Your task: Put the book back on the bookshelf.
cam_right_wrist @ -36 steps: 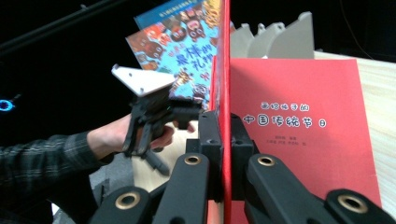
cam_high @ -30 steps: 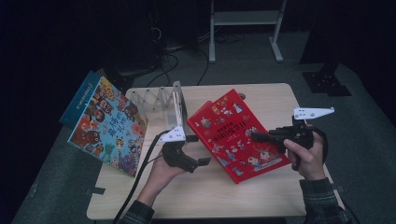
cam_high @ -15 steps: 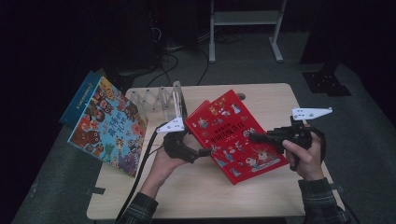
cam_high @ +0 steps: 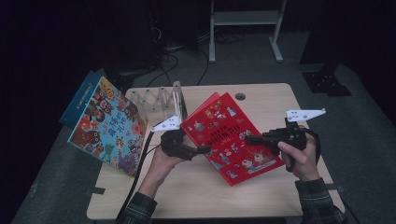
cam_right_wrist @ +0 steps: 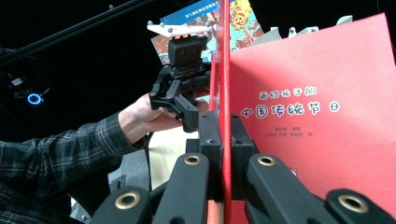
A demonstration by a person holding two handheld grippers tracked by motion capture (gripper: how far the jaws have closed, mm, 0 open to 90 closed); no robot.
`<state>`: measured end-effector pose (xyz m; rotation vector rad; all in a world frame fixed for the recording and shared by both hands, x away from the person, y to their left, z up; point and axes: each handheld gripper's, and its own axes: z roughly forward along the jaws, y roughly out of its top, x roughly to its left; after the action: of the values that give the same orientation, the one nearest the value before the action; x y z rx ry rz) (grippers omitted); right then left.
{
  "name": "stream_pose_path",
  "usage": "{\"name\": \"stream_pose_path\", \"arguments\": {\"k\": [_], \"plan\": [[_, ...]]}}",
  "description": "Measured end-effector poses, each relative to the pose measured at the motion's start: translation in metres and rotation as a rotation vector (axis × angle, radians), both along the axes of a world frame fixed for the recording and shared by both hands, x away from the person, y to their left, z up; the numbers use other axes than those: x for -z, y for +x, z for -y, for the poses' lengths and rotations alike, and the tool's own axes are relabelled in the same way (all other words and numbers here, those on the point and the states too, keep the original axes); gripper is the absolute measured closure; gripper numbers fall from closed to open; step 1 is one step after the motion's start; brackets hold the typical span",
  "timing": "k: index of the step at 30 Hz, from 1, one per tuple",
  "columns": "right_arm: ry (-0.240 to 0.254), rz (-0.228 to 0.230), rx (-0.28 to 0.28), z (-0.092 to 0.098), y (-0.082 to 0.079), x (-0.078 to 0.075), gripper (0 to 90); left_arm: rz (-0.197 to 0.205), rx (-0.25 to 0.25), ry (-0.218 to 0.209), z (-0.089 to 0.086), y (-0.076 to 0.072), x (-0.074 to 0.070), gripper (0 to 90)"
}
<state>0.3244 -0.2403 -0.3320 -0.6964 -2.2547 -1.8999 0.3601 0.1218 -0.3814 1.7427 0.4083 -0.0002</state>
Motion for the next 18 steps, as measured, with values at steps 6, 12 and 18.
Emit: {"name": "stream_pose_path", "arguments": {"k": [6,12,18], "plan": [[-0.008,-0.011,-0.022,-0.004,0.002,0.005,87.9,-0.024,0.004,-0.04,-0.002,0.001,-0.002,24.8],[-0.004,-0.013,-0.04,-0.01,0.004,0.009,87.9,-0.041,0.042,-0.157,-0.011,0.002,-0.009,39.5],[-0.021,-0.026,-0.067,-0.015,0.004,0.011,87.8,-0.054,0.067,-0.197,-0.014,0.002,-0.014,47.3]]}}
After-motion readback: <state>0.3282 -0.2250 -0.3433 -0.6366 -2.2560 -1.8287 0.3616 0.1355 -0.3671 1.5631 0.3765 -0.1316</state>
